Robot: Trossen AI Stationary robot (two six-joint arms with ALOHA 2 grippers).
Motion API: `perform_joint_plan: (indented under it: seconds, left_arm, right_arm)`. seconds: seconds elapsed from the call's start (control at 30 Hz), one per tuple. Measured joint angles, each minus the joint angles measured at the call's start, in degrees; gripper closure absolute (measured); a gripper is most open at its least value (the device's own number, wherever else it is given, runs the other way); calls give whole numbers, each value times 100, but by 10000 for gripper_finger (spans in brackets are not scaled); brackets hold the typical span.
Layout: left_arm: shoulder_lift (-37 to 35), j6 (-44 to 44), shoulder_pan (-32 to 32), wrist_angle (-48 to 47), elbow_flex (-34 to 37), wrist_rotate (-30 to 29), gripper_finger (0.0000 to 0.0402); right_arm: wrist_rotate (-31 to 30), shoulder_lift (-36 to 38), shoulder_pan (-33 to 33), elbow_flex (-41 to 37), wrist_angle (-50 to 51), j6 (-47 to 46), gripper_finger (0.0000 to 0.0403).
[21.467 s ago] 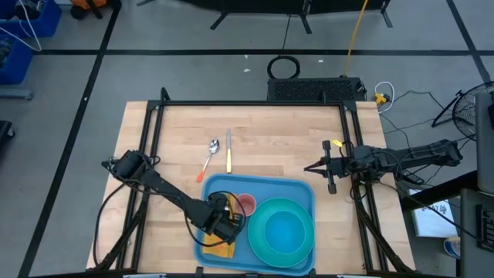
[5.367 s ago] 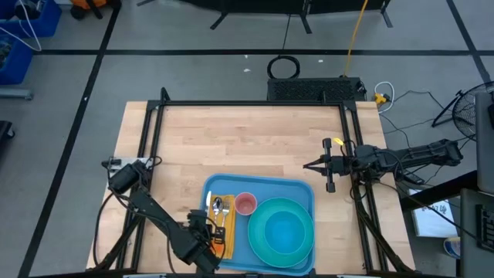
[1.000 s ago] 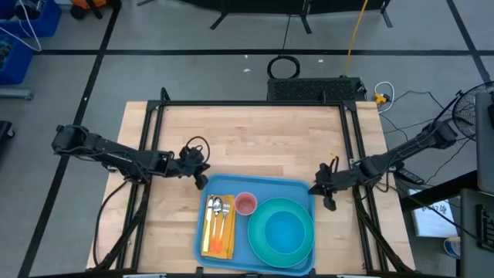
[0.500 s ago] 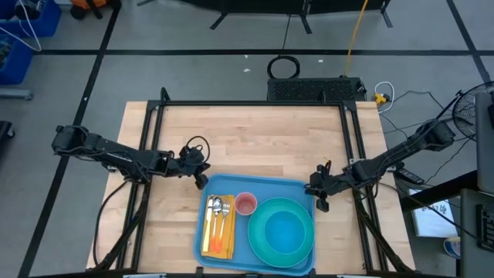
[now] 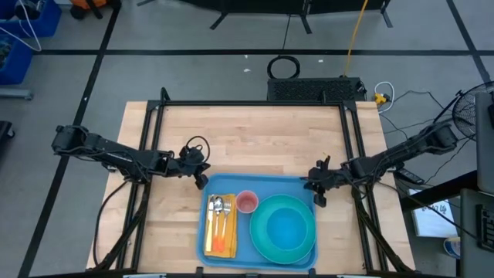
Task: Set up tray
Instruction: Return to Home Position
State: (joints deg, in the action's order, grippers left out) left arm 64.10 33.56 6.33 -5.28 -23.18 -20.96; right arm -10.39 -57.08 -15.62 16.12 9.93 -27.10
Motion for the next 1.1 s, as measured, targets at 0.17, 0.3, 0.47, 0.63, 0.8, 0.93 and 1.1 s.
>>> perform_joint_plan:
  seconds: [0.17,0.3,0.47,0.63,0.8,0.93,1.1]
  left_arm:
    - [0,-10,0,0,0,8,391]
    - [0,-46,0,0,0,14,398]
    - [0,-348,0,34,0,14,393]
    - [-23,-1552,0,757,-1,338,397]
    - [-294,-2817,-5,1386,-2,644,398]
    - [-733,-3705,-160,1650,-2,766,399]
    - [-1143,-4242,-853,1749,-7,1469,400]
  right_arm:
    - [-7,1,140,-8,-45,177,403]
    - [-5,70,140,-17,-203,379,403]
    - [-42,299,143,-28,-202,703,403]
    - [-53,958,143,-33,-198,1571,403]
    - [-185,1891,339,-33,-204,2507,403]
    - [-96,2574,719,-30,-235,3126,403]
    - [625,3106,1393,-26,-250,3283,403]
